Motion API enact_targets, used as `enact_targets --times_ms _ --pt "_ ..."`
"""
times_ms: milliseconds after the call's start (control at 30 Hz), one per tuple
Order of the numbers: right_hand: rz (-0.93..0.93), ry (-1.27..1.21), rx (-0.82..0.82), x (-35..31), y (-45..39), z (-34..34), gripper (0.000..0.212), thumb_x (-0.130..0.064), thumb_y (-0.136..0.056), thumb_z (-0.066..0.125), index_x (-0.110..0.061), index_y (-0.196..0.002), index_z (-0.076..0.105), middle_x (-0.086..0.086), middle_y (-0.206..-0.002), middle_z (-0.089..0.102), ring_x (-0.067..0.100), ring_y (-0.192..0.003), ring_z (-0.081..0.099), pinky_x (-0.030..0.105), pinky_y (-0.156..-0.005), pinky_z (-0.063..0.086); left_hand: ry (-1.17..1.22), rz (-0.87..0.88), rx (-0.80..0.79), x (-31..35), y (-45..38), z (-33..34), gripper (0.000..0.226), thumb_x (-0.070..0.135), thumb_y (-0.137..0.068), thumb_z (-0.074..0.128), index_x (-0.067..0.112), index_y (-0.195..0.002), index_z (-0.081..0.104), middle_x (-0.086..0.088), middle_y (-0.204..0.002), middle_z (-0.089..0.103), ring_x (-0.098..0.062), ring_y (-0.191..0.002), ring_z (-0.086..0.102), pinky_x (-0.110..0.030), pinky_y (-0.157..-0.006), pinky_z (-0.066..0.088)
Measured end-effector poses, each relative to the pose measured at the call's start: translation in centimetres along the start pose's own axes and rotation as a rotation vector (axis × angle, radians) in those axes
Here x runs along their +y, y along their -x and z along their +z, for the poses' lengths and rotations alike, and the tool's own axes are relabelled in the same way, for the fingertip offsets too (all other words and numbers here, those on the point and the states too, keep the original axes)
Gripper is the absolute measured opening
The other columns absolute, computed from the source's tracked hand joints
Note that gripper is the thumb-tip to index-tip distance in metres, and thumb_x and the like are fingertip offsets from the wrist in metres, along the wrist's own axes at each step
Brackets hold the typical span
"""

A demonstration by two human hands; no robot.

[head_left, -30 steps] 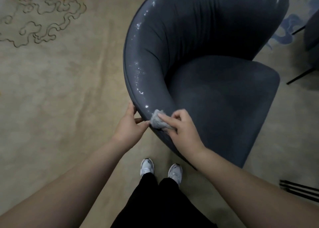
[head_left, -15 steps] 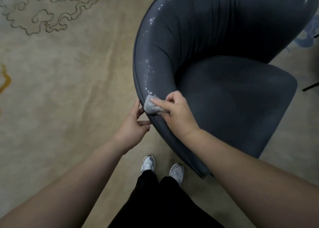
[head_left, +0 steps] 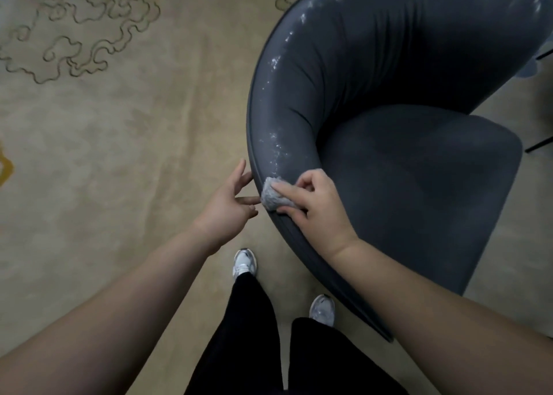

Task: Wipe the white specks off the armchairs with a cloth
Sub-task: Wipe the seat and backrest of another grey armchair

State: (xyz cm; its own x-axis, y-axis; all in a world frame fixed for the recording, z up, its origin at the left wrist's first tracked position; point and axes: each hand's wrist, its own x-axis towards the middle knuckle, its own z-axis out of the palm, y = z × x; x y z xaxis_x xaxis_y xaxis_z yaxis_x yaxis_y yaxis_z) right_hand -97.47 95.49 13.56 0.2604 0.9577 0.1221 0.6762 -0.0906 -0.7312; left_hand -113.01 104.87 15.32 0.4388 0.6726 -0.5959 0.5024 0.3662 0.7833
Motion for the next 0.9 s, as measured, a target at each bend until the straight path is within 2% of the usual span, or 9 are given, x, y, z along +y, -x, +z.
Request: enact_targets --times_ms 67,167,267,367,467,600,700,833,900 --pt "-0.019 0.026 0.026 0.1 2.1 0.0 0.039 -0.011 -0.075 0.076 -0.022 -0.113 0.071 0.010 -0.093 0.049 0.026 -0.084 0.050 0.042 -0.075 0.047 -0.006 -0.008 -0.034 0.6 -0.9 -1.3 0.091 -0.021 -0.087 0.043 0.030 -0.154 0.008 0.019 -0.148 0.035 0.003 -0.094 0.066 -0.021 -0.075 0.052" --pt "0.003 0.028 0.058 -0.4 4.3 0.1 0.037 -0.014 -0.076 0.073 -0.024 -0.112 0.072 0.007 -0.093 0.049 0.024 -0.082 0.049 0.040 -0.073 0.048 -0.041 0.017 -0.071 1.9 -2.6 -2.9 0.092 -0.021 -0.086 0.043 0.031 -0.153 0.008 0.016 -0.152 0.032 0.004 -0.096 0.065 -0.025 -0.081 0.054" --pt "0.048 0.037 0.107 -1.3 -0.3 1.5 0.036 -0.005 -0.076 0.075 -0.020 -0.108 0.074 0.012 -0.089 0.050 0.028 -0.079 0.050 0.043 -0.070 0.048 -0.061 0.027 -0.100 3.4 -4.4 -3.9 0.093 -0.020 -0.086 0.046 0.033 -0.153 0.009 0.013 -0.154 0.031 0.002 -0.093 0.064 -0.027 -0.081 0.055" --pt "0.107 0.039 0.161 -2.4 -5.3 2.7 0.037 -0.001 -0.076 0.074 -0.020 -0.109 0.073 0.014 -0.091 0.050 0.029 -0.084 0.049 0.042 -0.074 0.048 -0.095 0.046 -0.144 4.1 -5.8 -4.8 0.092 -0.018 -0.087 0.048 0.033 -0.153 0.010 0.016 -0.150 0.032 0.000 -0.091 0.066 -0.029 -0.082 0.056" --pt "0.096 0.062 0.159 -2.1 -3.6 2.5 0.039 -0.002 -0.076 0.075 -0.021 -0.110 0.073 0.013 -0.091 0.049 0.028 -0.082 0.049 0.041 -0.073 0.048 -0.116 0.045 -0.180 4.7 -6.6 -5.8 0.092 -0.020 -0.086 0.045 0.033 -0.153 0.010 0.016 -0.150 0.032 0.003 -0.090 0.065 -0.020 -0.077 0.055" --pt "0.095 0.112 0.173 -2.2 1.3 2.2 0.042 0.001 -0.073 0.076 -0.021 -0.109 0.073 0.008 -0.091 0.048 0.025 -0.079 0.049 0.040 -0.070 0.047 -0.133 0.057 -0.241 5.7 -7.2 -6.2 0.093 -0.022 -0.084 0.043 0.041 -0.149 0.017 0.016 -0.146 0.036 0.004 -0.089 0.065 -0.027 -0.082 0.052" --pt "0.114 0.131 0.181 -2.5 -1.9 2.7 0.039 0.003 -0.073 0.075 -0.020 -0.105 0.075 0.012 -0.086 0.050 0.028 -0.076 0.050 0.042 -0.069 0.047 -0.154 0.078 -0.280 5.8 -7.5 -6.4 0.093 -0.021 -0.084 0.041 0.046 -0.145 0.023 0.021 -0.138 0.039 0.003 -0.091 0.067 -0.023 -0.080 0.052" --pt "0.179 0.126 0.181 -3.5 -7.1 3.1 0.036 0.001 -0.076 0.072 -0.022 -0.105 0.075 0.013 -0.089 0.050 0.030 -0.080 0.048 0.040 -0.072 0.046 -0.153 0.080 -0.314 5.9 -7.8 -6.8 0.091 -0.021 -0.084 0.041 0.041 -0.149 0.024 0.019 -0.145 0.040 -0.007 -0.100 0.067 -0.032 -0.091 0.052" --pt "0.179 0.108 0.168 -3.5 -5.9 2.9 0.037 0.000 -0.077 0.074 -0.021 -0.106 0.075 0.012 -0.088 0.049 0.028 -0.080 0.048 0.037 -0.073 0.045 -0.156 0.069 -0.318 6.1 -7.8 -6.8 0.091 -0.022 -0.084 0.040 0.039 -0.149 0.024 0.019 -0.144 0.040 -0.004 -0.099 0.066 -0.027 -0.088 0.051"
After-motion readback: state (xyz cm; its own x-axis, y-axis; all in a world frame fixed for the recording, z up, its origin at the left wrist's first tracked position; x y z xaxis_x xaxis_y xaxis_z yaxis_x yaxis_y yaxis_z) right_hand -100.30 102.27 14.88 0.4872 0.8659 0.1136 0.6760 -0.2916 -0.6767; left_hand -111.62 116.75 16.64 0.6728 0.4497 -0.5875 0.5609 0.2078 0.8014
